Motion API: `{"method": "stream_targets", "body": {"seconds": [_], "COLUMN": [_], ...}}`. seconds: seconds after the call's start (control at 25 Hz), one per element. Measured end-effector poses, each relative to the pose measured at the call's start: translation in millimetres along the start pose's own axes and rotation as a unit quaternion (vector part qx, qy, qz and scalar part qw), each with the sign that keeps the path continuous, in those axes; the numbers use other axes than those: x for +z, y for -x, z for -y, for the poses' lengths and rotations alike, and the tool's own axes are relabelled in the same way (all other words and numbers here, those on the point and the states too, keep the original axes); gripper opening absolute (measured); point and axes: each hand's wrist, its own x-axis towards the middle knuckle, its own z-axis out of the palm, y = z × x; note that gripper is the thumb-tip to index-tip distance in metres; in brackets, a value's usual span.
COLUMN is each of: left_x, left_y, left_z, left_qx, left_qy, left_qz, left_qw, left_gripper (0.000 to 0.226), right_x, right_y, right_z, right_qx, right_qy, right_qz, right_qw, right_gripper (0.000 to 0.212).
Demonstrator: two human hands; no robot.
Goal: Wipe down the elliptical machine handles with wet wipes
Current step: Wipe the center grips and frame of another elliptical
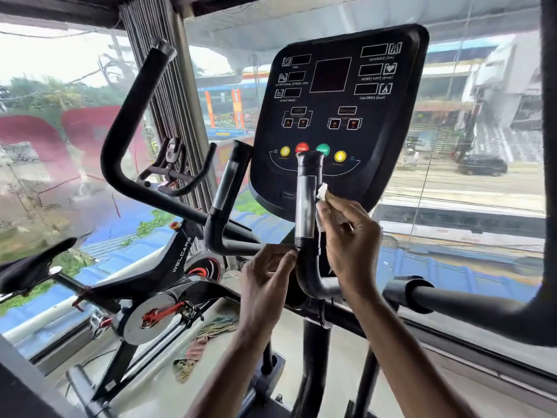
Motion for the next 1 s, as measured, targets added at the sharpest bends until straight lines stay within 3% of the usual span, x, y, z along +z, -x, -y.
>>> {"method": "stream_targets", "body": {"seconds": [0.36,0.52,0.64,0.84,1.0], "left_x": [-0.2,-3.9,-6.0,-12.9,-14.6], "left_y": [9.1,9.7,8.4,8.3,8.8], "left_z": [-5.6,-6.8,-5.5,-2.7,4.1], "left_qx": [-0.125,-0.145,-0.149,-0.143,-0.133], "left_qy": [0.154,0.193,0.21,0.223,0.234], "left_qz": [0.026,0.043,0.056,0.086,0.106], "left_qw": [0.98,0.97,0.965,0.96,0.957], "left_gripper": [0.026,0.033,0.045,0.049,0.041], "right_x": [-28.3,-17.5,-24.7,-31.6,-37.4], "right_y": [114.9,108.0,123.2,124.6,134.0], "right_z": [-16.8,-4.1,-11.8,-6.0,-20.2], "right_qx": [-0.172,-0.162,-0.194,-0.167,-0.15], "right_qy": [0.169,0.208,0.254,0.222,0.236], "right_qz": [-0.001,-0.02,0.037,-0.016,-0.01], "right_qw": [0.97,0.964,0.947,0.961,0.96], "right_gripper": [0.022,0.023,0.036,0.022,0.019]}}
